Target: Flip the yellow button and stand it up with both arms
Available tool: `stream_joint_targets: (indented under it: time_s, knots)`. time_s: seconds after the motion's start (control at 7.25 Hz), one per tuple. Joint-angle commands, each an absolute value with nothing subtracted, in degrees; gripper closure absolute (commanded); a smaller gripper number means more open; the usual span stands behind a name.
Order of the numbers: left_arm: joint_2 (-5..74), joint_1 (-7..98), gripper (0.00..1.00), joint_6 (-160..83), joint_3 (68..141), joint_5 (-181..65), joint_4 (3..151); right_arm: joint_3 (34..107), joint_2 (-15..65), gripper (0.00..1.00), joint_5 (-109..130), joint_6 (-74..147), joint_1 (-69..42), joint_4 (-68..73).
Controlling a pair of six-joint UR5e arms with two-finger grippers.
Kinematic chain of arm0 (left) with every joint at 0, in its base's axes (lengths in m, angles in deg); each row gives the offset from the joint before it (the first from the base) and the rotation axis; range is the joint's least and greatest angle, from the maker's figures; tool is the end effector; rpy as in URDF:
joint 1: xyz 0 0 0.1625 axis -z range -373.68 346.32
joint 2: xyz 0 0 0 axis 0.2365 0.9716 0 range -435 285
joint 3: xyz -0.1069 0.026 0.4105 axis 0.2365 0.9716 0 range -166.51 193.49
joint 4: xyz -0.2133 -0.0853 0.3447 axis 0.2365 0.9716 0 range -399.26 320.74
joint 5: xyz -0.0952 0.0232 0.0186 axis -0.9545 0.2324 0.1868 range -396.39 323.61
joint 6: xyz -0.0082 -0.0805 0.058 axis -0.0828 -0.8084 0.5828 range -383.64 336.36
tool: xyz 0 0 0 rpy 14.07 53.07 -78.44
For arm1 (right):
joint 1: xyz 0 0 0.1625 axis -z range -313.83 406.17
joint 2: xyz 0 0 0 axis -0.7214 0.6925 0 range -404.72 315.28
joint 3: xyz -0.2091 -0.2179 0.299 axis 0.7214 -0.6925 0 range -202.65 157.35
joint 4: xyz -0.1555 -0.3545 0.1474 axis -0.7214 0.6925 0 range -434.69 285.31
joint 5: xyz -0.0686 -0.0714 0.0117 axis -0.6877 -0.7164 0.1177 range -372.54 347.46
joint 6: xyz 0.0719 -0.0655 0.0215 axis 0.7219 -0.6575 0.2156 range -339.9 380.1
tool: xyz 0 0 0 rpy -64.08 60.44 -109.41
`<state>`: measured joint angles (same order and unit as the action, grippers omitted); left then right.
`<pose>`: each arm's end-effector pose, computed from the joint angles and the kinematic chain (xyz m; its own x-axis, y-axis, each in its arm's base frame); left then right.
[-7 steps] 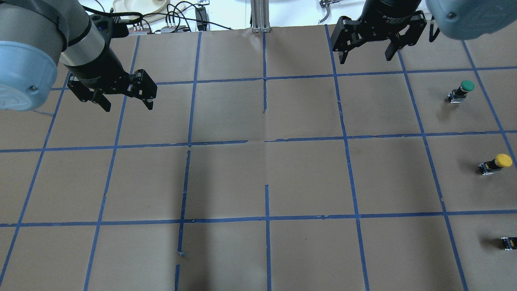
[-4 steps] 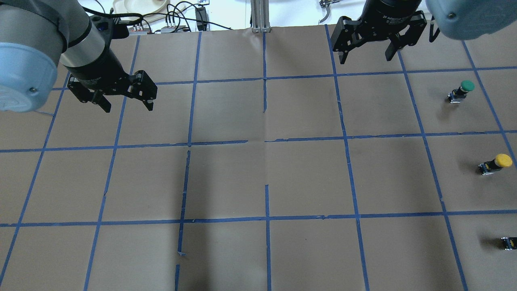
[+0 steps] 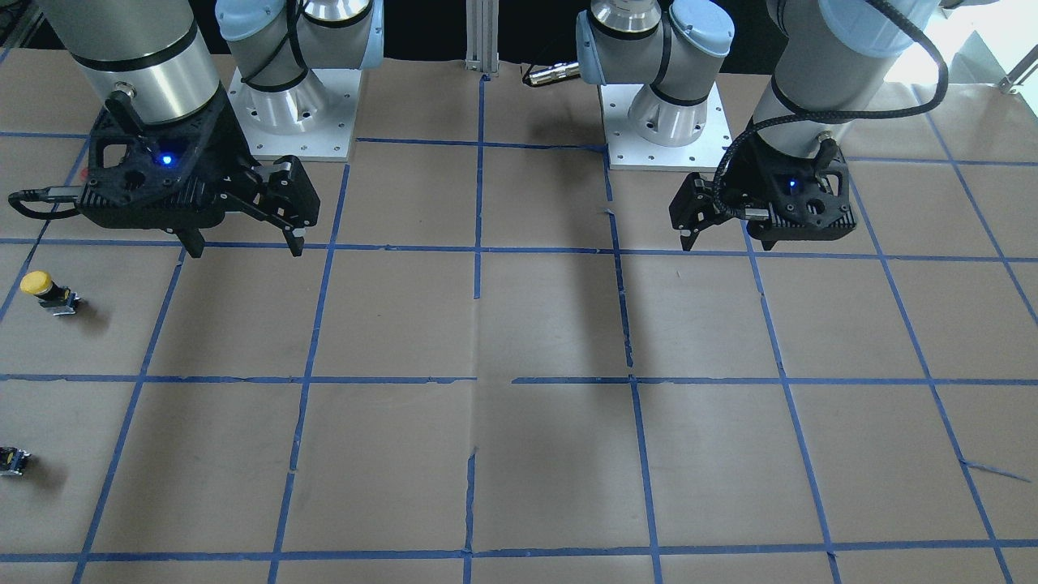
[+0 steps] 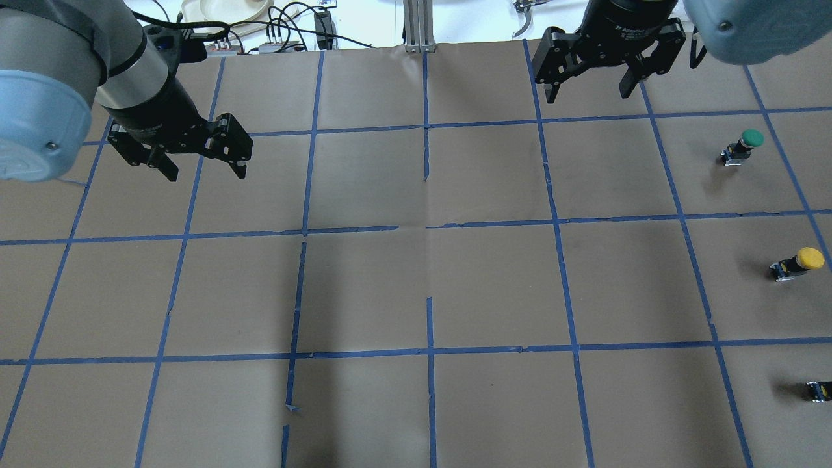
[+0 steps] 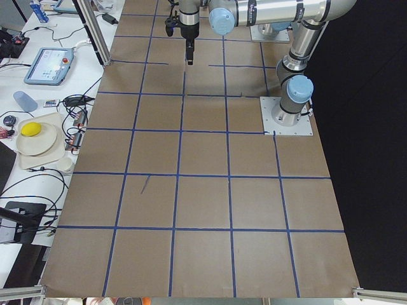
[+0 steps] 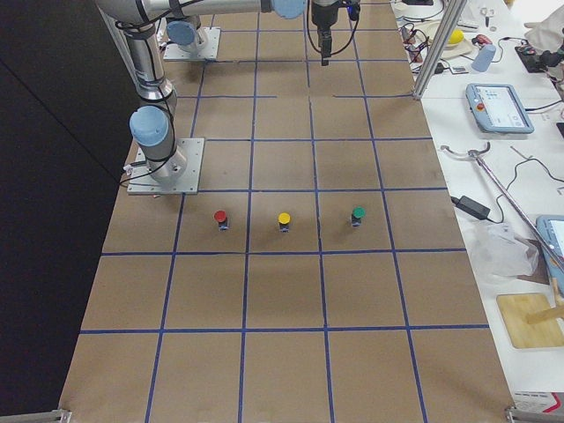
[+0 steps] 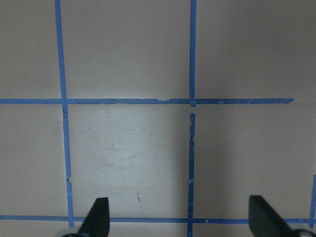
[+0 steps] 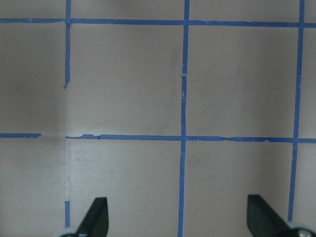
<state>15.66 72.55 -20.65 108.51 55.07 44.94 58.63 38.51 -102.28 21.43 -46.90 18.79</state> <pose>-0.0980 -0.5026 0.4494 -0.9996 -0.0136 -0.0255 -0.0136 0.9999 -0.0008 0.1631 -0.5428 0.5081 -0.9995 -0.0310 -0.0067 -0.0302 0.9951 -0.0944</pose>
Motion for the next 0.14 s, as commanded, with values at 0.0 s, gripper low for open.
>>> stream_joint_targets:
  time_s: [0.0]
  knots:
    - [15.62,72.54,0.00,-20.74,108.42,55.02,44.94,58.65,38.43,0.00,-102.28,21.51,-46.90,19.26]
